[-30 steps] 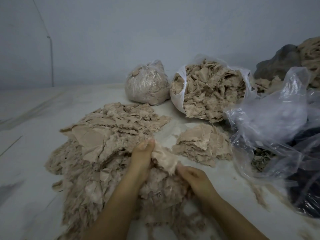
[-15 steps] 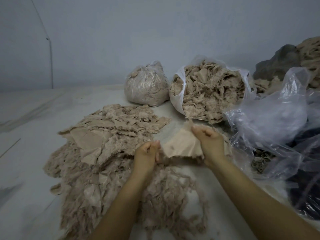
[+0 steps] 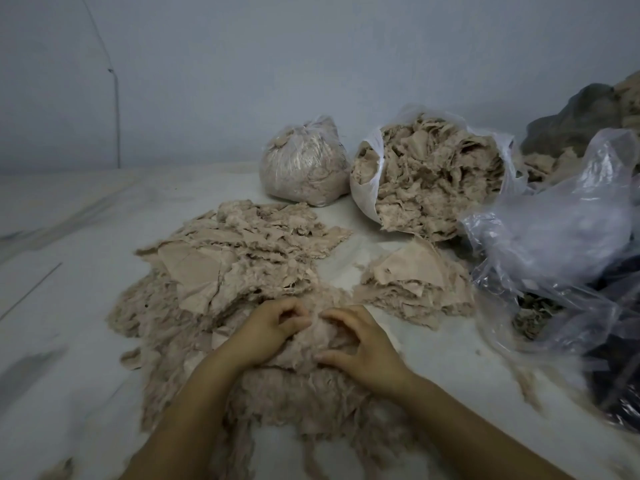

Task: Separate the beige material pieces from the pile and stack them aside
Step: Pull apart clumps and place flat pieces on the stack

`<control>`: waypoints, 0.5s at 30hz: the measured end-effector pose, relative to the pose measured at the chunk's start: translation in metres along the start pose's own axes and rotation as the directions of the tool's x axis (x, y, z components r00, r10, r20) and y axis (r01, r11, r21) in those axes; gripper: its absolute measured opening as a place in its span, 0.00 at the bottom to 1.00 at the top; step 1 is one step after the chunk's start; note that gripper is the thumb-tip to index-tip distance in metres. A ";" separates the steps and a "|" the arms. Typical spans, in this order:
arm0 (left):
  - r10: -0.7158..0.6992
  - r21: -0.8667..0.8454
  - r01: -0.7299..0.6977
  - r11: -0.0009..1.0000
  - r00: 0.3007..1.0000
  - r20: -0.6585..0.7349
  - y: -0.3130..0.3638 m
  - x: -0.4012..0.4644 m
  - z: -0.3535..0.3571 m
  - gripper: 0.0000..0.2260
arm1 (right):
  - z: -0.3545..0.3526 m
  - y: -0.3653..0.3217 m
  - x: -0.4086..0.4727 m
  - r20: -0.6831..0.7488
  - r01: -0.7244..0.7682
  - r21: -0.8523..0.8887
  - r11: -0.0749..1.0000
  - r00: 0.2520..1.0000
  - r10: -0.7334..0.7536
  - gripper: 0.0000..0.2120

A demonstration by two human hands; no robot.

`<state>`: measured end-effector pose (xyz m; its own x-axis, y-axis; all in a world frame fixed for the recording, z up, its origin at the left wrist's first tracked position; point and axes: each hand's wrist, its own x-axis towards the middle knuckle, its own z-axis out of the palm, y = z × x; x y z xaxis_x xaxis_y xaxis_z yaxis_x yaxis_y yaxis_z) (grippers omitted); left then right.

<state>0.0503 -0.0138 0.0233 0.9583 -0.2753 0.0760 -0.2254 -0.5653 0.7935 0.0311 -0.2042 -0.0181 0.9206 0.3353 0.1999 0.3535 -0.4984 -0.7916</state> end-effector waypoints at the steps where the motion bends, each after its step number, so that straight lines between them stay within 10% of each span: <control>1: 0.020 -0.028 -0.021 0.999 1.000 -0.013 0.002 0.000 0.000 0.09 | 0.002 -0.004 0.002 -0.048 0.032 0.015 0.999 0.998 -0.032 0.15; 3: 0.034 -0.075 -0.035 0.997 0.999 -0.013 0.003 -0.003 -0.003 0.06 | -0.001 -0.009 0.007 -0.170 0.036 0.064 0.997 0.985 -0.025 0.01; 6: -0.001 -0.055 0.004 0.998 0.998 0.066 -0.002 -0.011 -0.004 0.11 | -0.010 -0.013 0.013 -0.271 -0.017 0.321 0.947 0.956 0.109 0.12; 9: 0.052 -0.179 -0.076 0.981 0.989 -0.136 0.000 -0.012 -0.003 0.04 | -0.017 -0.017 0.015 -0.264 -0.066 0.570 0.819 0.929 0.259 0.16; 15: 0.019 -0.426 -0.085 0.901 0.987 -0.159 0.014 -0.008 0.003 0.10 | -0.020 -0.014 0.009 -0.140 -0.241 0.410 0.879 0.936 0.322 0.24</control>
<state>0.0386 -0.0216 0.0320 0.9697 -0.1590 0.1856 -0.2102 -0.1545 0.9654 0.0381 -0.2100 0.0065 0.9991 0.0414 0.0130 0.0207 -0.1913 -0.9813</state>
